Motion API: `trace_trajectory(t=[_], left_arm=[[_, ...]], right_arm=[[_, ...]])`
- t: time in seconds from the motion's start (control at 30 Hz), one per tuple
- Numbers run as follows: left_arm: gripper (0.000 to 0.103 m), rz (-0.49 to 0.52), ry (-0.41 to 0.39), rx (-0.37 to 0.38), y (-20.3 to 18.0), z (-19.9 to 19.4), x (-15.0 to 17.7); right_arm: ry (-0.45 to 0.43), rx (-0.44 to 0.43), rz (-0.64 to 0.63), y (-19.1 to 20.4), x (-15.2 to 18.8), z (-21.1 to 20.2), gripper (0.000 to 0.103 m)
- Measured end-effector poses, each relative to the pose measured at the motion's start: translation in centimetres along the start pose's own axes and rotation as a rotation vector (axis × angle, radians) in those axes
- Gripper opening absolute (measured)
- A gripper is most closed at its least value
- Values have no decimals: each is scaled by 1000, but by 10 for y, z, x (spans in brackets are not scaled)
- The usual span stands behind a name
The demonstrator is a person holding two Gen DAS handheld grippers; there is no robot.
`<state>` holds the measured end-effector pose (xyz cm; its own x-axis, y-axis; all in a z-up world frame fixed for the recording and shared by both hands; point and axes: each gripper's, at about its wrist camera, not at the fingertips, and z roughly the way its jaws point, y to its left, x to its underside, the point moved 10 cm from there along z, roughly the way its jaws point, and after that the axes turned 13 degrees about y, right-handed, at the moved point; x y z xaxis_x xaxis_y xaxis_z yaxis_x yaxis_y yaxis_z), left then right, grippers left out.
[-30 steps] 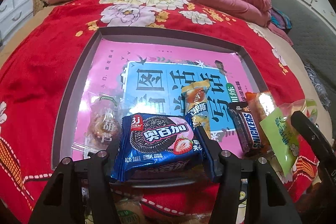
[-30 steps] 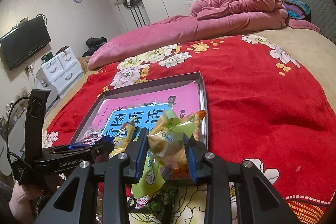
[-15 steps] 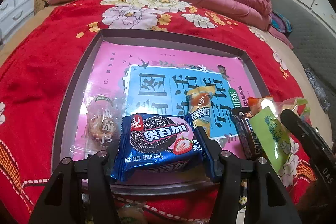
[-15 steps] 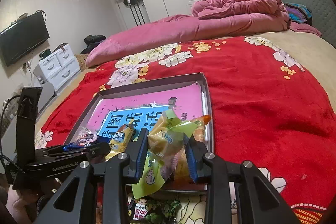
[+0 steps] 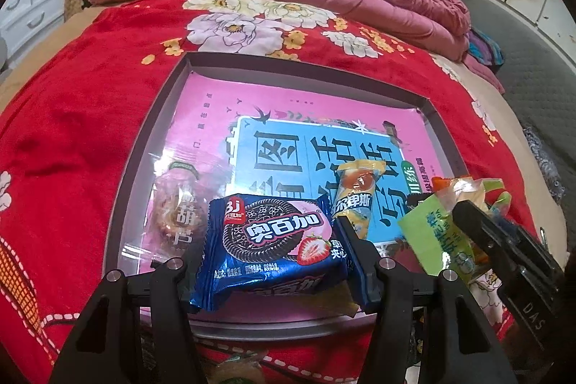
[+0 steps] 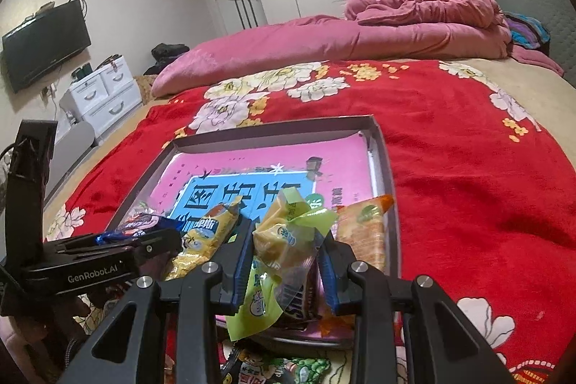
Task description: Organize snacks
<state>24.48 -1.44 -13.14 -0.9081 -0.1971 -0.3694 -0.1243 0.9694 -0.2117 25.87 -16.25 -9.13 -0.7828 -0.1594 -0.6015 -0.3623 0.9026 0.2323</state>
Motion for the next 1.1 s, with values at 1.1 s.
trace_trajectory(t=[1.1], left_arm=[[61,28,17,19,-9,7,3]], right_arm=[[73,24,-82,21,15,27,34]])
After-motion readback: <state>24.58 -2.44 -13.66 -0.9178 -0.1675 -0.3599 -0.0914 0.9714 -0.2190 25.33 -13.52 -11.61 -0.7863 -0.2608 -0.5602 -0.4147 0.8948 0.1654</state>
